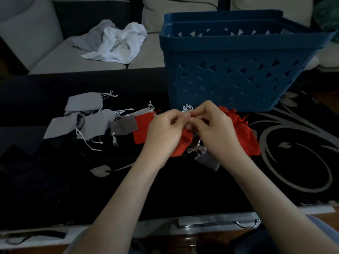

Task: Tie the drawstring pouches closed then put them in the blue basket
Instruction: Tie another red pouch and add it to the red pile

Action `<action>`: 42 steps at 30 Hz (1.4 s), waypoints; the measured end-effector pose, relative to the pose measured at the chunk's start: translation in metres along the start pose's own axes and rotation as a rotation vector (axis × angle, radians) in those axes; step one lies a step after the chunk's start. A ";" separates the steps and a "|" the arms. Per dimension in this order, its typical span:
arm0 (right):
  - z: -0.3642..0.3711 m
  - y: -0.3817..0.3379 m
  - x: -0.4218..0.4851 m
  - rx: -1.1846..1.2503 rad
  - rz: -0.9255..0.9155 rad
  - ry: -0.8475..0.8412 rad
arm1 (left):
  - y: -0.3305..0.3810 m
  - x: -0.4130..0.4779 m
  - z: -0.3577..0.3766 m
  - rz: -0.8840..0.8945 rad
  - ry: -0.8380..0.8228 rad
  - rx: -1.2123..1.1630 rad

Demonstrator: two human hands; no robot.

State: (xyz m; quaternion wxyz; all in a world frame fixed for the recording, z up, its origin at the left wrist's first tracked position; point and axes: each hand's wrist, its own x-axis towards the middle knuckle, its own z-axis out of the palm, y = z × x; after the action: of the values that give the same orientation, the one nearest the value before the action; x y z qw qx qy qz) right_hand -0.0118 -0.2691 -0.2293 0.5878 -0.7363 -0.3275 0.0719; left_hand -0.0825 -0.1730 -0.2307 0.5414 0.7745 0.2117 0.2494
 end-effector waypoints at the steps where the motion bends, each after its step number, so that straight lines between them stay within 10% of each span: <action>1: 0.000 0.000 0.000 -0.004 -0.011 0.006 | -0.001 0.001 0.001 -0.026 0.005 -0.039; 24: -0.017 -0.006 0.007 0.132 0.240 -0.190 | 0.009 0.009 0.006 -0.142 -0.053 -0.405; 29: -0.034 -0.012 0.005 0.607 0.414 -0.368 | 0.016 0.015 0.004 -0.225 -0.289 -0.690; 42: -0.060 0.012 0.000 0.178 0.320 -0.343 | 0.010 0.012 0.015 0.066 -0.264 -0.039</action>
State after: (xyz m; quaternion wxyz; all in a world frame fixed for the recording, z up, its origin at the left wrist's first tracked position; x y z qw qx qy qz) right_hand 0.0223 -0.3189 -0.2223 0.5671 -0.7011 -0.2941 0.3166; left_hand -0.0627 -0.1801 -0.2234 0.5710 0.7964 0.1082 0.1672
